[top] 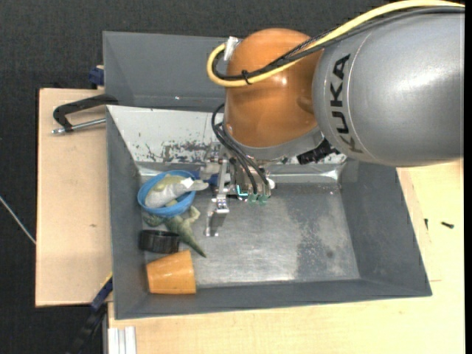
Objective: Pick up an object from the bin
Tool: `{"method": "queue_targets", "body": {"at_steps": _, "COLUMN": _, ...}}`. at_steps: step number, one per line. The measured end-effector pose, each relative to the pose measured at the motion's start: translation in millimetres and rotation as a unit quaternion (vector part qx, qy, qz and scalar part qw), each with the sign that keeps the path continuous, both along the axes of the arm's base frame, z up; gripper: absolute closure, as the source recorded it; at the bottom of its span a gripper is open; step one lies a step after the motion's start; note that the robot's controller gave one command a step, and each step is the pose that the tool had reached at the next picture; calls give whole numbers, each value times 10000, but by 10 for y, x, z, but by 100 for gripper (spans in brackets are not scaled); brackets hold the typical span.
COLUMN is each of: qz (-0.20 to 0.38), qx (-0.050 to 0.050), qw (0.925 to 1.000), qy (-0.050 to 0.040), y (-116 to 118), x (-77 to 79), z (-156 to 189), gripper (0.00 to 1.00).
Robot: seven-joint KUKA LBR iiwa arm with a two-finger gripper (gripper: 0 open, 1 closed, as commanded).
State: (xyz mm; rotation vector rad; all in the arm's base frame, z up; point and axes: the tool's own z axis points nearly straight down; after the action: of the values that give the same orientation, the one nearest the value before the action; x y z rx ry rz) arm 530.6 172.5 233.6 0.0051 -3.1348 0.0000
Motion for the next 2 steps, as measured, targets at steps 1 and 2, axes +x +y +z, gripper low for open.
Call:
{"method": "queue_targets", "body": {"at_steps": 1, "qz": 624, "qx": 54, "qw": 9978, "qy": -203, "y": 293, "x": 22, "z": -1346, "gripper": 0}}
{"method": "queue_targets", "body": {"at_steps": 2, "qz": -1697, "qx": 61, "qw": 9853, "qy": -186, "y": 448, "x": 48, "z": -1516, "gripper": 0}}
